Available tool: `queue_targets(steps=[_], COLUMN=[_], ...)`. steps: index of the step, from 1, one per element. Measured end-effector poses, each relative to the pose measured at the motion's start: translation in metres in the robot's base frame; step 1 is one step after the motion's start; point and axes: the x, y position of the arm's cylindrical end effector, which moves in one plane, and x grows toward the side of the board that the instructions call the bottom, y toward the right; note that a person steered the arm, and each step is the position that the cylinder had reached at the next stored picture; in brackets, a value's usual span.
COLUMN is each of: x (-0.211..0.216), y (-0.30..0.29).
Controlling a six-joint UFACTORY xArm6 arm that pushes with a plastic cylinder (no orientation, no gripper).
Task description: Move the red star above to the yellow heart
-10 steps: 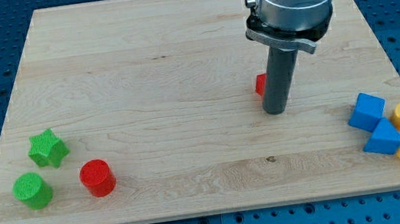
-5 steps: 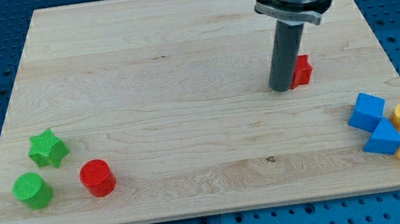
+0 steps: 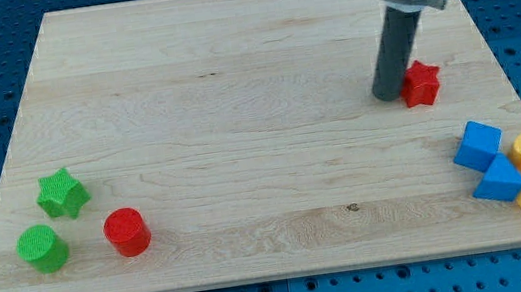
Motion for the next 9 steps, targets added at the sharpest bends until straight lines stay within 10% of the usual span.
queue_targets(steps=[3,9], x=[-0.047,0.015], y=[0.002,0.064])
